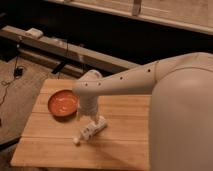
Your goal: Place the bottle in the ceramic bowl
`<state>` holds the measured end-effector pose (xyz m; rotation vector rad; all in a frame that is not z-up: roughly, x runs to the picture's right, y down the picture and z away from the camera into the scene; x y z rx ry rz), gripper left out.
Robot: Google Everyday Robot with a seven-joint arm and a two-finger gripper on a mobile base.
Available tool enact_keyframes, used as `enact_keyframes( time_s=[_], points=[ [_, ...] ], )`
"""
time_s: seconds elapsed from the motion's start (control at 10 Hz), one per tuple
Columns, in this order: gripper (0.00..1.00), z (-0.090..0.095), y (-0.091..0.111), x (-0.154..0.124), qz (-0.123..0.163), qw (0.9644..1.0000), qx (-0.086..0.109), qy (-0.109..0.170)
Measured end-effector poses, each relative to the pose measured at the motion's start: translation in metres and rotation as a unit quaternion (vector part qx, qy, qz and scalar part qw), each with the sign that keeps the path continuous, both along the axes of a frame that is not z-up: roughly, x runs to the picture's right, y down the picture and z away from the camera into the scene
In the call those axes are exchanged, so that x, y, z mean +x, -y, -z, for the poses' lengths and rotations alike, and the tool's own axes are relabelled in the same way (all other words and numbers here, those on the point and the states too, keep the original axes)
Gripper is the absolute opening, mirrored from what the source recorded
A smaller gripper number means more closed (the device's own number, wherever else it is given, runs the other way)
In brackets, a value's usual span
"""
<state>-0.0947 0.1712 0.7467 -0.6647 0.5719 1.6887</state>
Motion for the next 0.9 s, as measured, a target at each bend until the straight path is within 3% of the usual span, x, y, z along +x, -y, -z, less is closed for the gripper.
enact_keyframes(
  time_s=[0.4,0.9],
  points=[
    [0.65,-0.025,-0.016,-0.001,-0.002,0.9998,-0.021,0.001],
    [0.65,-0.025,-0.024,0.028,-0.019,0.999,-0.033,-0.026]
  ],
)
